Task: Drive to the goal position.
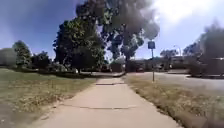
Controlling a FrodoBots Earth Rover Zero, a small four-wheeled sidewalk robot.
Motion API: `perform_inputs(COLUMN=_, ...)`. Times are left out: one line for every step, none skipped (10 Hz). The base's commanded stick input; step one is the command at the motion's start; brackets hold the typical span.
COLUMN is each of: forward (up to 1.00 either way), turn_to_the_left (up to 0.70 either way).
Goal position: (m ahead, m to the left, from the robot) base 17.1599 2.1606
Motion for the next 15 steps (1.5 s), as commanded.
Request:
perform_inputs(forward=0.85, turn_to_the_left=0.02)
perform_inputs(forward=0.85, turn_to_the_left=0.02)
perform_inputs(forward=0.85, turn_to_the_left=0.02)
perform_inputs(forward=0.85, turn_to_the_left=0.02)
perform_inputs(forward=0.85, turn_to_the_left=0.02)
perform_inputs(forward=0.85, turn_to_the_left=0.02)
perform_inputs(forward=0.85, turn_to_the_left=0.02)
perform_inputs(forward=0.85, turn_to_the_left=0.02)
perform_inputs(forward=0.85, turn_to_the_left=0.02)
perform_inputs(forward=0.85, turn_to_the_left=0.02)
perform_inputs(forward=0.85, turn_to_the_left=0.02)
perform_inputs(forward=0.85, turn_to_the_left=0.09)
perform_inputs(forward=0.85, turn_to_the_left=0.29)
perform_inputs(forward=0.85, turn_to_the_left=0.34)
perform_inputs(forward=0.85, turn_to_the_left=0.28)
